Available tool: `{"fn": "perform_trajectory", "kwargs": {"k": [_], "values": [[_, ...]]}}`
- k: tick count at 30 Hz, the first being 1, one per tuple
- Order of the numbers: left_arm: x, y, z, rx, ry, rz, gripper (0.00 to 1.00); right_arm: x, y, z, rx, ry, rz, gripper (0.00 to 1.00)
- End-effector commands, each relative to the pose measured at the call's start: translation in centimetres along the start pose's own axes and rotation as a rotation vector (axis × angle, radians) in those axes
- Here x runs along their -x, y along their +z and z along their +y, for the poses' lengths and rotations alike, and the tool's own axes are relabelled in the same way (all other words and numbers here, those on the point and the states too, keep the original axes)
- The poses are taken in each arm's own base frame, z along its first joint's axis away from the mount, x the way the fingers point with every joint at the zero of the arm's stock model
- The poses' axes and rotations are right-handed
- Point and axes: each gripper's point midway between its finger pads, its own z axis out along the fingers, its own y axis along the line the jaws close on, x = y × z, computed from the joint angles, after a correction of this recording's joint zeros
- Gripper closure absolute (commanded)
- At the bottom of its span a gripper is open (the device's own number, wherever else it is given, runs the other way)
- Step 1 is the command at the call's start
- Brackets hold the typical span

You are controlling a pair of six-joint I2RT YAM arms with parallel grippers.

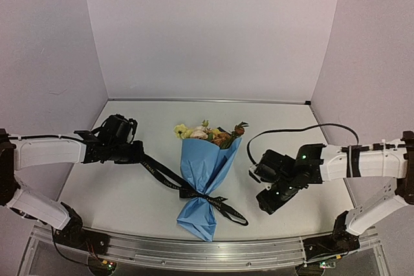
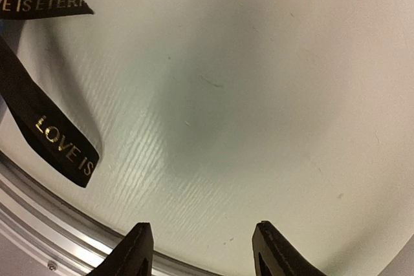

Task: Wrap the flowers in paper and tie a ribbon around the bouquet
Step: Adjust the ribbon on the folded bouquet.

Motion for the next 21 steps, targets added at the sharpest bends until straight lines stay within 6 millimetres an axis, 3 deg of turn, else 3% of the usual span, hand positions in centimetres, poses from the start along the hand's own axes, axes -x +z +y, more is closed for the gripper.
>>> {"fn": "perform_trajectory", "kwargs": {"k": [1,7,21], "values": [[1.9,0.4,-1.3,-0.026,0.021,-0.011,0.97,4.0,3.1,1.4,0.008,-0.238,-0.116,0.52],[2.3,0.7,-1.7,-0.036,0.026,0.0,0.97,5.5,6.3,4.2,0.129,-0.412,-0.196,0.49],[2.2,1.3,-2.4,-0.064,0.025,0.021,0.97,7.9,7.4,9.9,0.306,-0.545,-0.349,0.35]]}}
